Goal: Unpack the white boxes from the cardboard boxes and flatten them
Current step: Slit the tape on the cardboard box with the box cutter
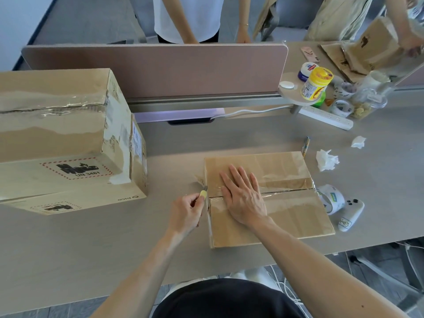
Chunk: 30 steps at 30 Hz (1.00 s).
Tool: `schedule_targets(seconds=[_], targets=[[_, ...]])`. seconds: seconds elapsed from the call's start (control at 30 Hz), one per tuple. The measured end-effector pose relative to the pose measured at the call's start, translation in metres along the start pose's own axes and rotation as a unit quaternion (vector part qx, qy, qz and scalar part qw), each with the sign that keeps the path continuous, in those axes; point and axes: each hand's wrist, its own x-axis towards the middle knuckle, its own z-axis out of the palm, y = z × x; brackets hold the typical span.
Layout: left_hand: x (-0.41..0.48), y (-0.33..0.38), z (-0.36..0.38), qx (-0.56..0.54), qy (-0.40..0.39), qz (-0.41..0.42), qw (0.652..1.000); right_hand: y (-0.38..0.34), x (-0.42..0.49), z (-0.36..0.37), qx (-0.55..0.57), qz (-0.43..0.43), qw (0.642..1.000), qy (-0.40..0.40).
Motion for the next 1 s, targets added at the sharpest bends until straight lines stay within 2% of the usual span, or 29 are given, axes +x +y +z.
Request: schedule_targets(seconds=[0.3,1.0], targets=[[0.001,0.002,-0.002,0.069,-0.008,0.057,0.996,-0.001,0.0,0.002,-0.007,-0.002,1.0,0.015],[-0.016,0.004,-0.004,0.078,-0.061,0.049,0.994,0.0,0.0,0.005,-0.019,-0.003,0.999,0.026]])
